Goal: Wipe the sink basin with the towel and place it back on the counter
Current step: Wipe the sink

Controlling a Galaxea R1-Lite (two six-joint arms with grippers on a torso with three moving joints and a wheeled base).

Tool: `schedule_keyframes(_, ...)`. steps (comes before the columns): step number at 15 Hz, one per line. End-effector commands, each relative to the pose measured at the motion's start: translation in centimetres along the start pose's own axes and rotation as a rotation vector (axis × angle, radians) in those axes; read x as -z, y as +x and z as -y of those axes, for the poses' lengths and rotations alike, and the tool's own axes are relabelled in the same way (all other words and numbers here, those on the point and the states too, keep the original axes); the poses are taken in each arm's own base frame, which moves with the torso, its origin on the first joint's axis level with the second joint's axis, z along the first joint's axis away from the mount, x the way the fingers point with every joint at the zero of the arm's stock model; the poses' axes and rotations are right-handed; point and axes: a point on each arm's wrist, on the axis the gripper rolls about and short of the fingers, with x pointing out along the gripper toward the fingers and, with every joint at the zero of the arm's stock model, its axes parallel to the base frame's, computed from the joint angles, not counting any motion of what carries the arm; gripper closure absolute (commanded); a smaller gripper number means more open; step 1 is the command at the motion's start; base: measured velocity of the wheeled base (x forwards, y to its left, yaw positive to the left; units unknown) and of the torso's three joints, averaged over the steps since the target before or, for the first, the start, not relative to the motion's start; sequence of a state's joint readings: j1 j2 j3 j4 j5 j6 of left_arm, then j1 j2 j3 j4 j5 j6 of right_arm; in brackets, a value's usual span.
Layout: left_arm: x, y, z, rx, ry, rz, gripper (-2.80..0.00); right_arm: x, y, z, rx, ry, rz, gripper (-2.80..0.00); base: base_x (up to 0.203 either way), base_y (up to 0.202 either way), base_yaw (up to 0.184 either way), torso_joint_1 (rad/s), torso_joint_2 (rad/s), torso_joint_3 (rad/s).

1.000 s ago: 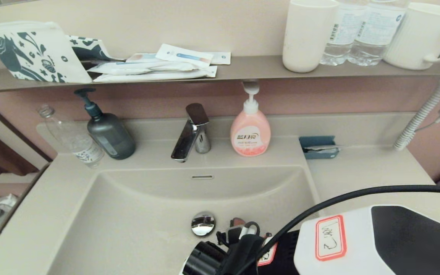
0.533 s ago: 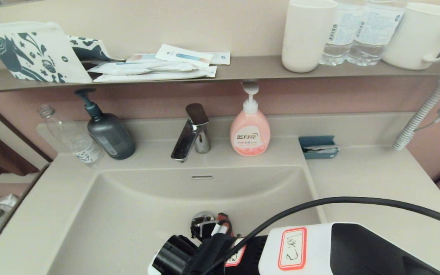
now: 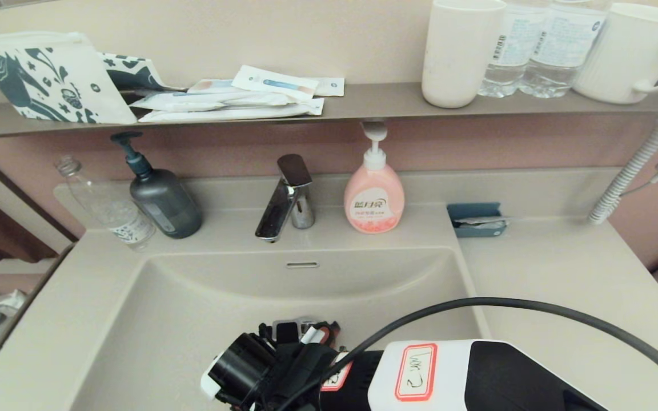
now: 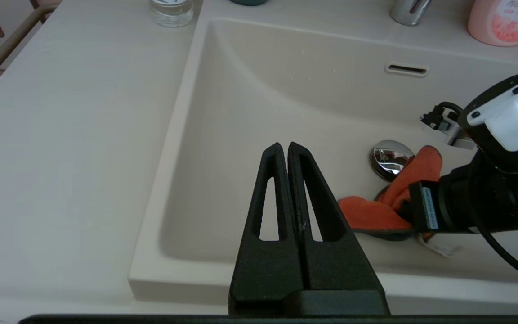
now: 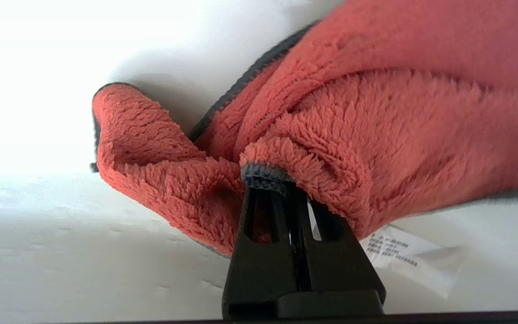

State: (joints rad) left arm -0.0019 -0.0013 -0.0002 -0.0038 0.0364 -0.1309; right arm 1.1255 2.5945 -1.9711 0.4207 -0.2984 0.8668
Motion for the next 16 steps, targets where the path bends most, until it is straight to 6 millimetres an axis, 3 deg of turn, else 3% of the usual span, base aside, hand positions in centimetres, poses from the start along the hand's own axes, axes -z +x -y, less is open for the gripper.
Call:
schedule_keyframes(1, 0.0, 0.0, 0.0, 0.000, -0.001, -0.002, 0.00, -0.2, 0.0, -0.2, -0.021, 0.011, 0.010, 0.00, 0.000, 0.000, 0.000, 0.000, 0.00, 0.000)
schedule_keyframes(4, 0.0, 0.0, 0.0, 0.000, -0.001, -0.001, 0.00, -1.4, -1.4, -0.9, -0.091, 0.039, 0.069, 0.00, 0.000, 0.000, 0.000, 0.000, 0.00, 0.000)
schedule_keyframes(10, 0.0, 0.0, 0.0, 0.000, -0.001, 0.000, 0.00, -5.5, -9.2, -0.1, -0.149, 0.062, 0.147, 0.00, 0.000, 0.000, 0.000, 0.000, 0.00, 0.000)
schedule_keyframes(16, 0.0, 0.0, 0.0, -0.001, -0.001, -0.002, 0.00, -5.0, -14.2, 3.1, -0.039, 0.030, 0.084, 0.00, 0.000, 0.000, 0.000, 0.000, 0.00, 0.000)
